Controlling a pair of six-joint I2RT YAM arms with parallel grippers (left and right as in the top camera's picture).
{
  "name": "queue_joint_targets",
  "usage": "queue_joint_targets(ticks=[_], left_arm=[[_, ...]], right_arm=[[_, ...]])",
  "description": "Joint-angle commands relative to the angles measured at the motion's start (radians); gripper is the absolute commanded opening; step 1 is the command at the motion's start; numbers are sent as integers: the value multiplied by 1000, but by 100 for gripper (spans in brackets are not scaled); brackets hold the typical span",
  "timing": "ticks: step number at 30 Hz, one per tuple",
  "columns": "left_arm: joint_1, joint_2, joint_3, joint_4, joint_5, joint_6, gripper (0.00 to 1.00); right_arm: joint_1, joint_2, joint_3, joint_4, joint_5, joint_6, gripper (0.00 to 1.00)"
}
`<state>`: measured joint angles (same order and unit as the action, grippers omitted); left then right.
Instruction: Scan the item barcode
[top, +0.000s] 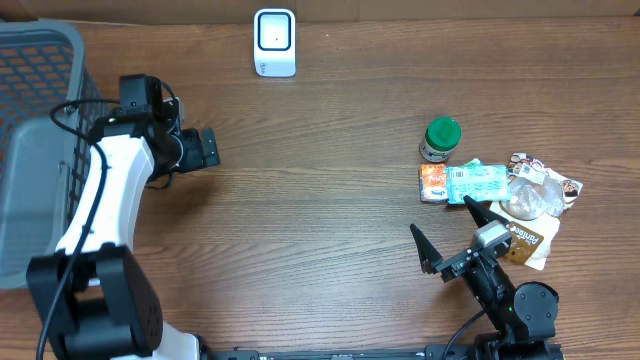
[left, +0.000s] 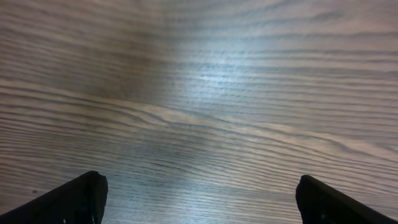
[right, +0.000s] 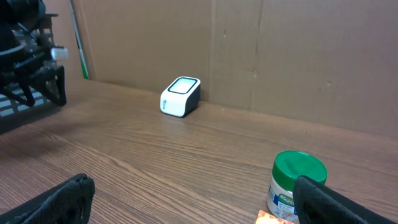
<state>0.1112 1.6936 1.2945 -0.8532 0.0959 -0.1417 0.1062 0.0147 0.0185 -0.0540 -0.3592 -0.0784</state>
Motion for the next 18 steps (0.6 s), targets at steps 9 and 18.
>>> queue_joint_targets(ticks=[9,18], left_arm=[[-7,-423,-9,0,-13,8,100],[-7,-771,-297,256,-78,57,99]], right_arm=[[6,-12,-11,0,-1,3,100],[6,-12,-11,0,-1,3,100]])
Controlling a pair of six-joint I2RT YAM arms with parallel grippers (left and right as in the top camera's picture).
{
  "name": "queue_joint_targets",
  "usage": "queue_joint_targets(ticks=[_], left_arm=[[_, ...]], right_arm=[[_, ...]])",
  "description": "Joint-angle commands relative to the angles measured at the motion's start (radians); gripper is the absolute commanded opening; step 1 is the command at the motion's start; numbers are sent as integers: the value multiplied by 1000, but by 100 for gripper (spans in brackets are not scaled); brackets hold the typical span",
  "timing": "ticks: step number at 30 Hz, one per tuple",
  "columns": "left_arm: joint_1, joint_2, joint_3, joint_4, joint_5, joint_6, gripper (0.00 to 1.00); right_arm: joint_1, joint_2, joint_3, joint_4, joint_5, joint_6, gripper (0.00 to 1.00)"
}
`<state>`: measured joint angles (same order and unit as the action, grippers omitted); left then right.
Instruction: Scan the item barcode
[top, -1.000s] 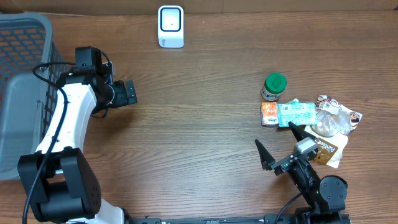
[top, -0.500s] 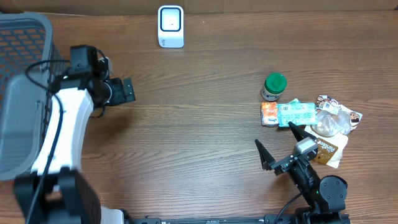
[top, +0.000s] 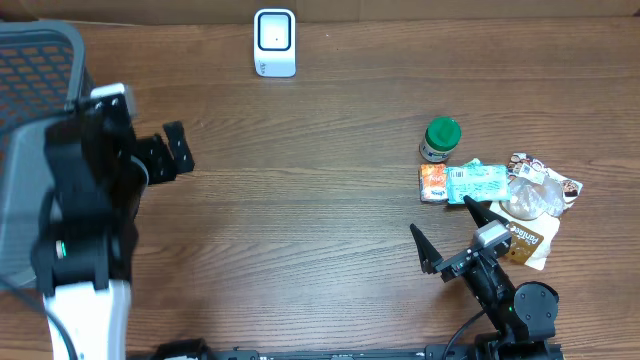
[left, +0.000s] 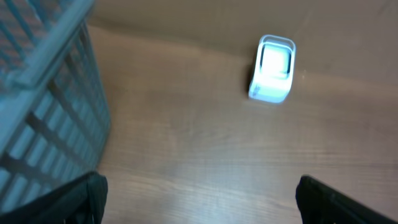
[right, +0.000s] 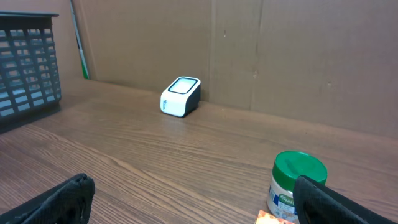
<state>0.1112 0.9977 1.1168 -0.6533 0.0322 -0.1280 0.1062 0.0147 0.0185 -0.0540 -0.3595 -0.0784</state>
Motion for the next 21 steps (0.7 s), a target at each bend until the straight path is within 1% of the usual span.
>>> queue_joint_targets(ticks=[1,6,8,11,14,15,21], left_arm=[[-7,-115,-182,122,3,64,100],[-13,-328,-546,530,127,205,99],[-27,-418,-682,682,128,222,100],[-47,-554,-852,832,80,222,100],[-61,-683,-966,859,35,222,100],[-61,-750,-1015,858,34,222,99],[-61,-918,-1113,813,39,222,100]], right_arm=[[6,-12,-11,0,-1,3,100],[6,-12,-11,0,-1,3,100],[6,-12,-11,0,-1,3,100],[6,-12,-11,0,-1,3,100],[6,-12,-11,0,-1,3,100],[6,-12,-11,0,-1,3,100],[6,-12,-11,0,-1,3,100]])
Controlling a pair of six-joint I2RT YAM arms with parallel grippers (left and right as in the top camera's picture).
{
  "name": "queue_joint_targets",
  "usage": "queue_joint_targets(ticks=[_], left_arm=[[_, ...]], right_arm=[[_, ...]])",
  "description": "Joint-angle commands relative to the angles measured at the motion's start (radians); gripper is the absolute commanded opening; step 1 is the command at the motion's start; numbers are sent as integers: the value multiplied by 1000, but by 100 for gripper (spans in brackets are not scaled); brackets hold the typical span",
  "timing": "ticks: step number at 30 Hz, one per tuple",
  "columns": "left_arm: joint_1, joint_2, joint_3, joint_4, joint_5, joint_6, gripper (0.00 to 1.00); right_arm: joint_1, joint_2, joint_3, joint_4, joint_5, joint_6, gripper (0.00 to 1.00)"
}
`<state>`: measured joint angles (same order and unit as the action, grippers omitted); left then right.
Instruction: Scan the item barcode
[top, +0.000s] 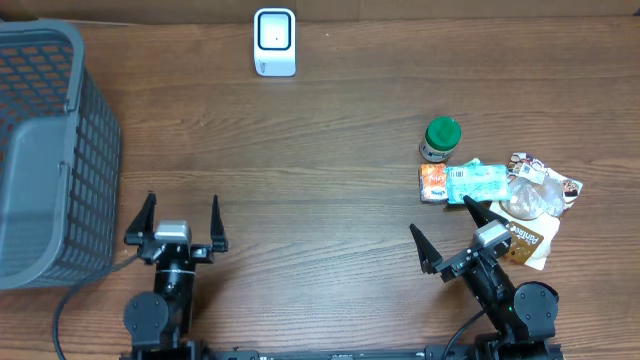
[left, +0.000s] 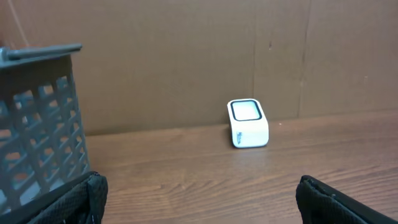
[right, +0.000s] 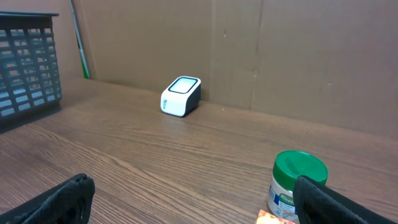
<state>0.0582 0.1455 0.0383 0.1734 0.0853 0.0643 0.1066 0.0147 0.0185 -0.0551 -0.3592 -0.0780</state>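
Observation:
The white scanner (top: 274, 42) stands at the table's far edge, upright in the left wrist view (left: 248, 123) and the right wrist view (right: 181, 96). The items lie in a pile at the right: a green-lidded jar (top: 440, 139) (right: 298, 182), an orange packet (top: 433, 183), a teal packet (top: 476, 183) and crinkled bags (top: 535, 195). My right gripper (top: 440, 216) (right: 199, 202) sits open just in front of the pile and holds nothing. Low at the near left, my left gripper (top: 182, 200) (left: 199, 202) is open and empty, facing the scanner.
A grey mesh basket (top: 45, 150) fills the left side, its wall close on the left in the left wrist view (left: 37, 124). A brown cardboard wall (left: 186, 56) runs behind the table's far edge.
The left arm has gone from raised beside the basket to folded low at the near left edge, its gripper still open. The right arm and the items have not moved.
The left arm first reached out over the left of the table, open gripper looking down at bare wood. Then it stood drawn back and higher by the basket, the scanner in its view. Now it rests at the front edge. The right arm stayed still.

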Motion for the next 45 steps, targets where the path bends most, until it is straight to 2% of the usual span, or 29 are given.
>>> queue_joint_targets(ticks=[1,7,45], left_arm=[[-10,-84,-34,-51,-14,30,100],[-20,-143,-34,-246,-14,27,100],[-25,-141,-34,-246,-14,22,100]], right_arm=[[5,-12,-11,1,-1,2,100],[5,-12,-11,2,-1,2,100],[5,-12,-11,2,-1,2,100]])
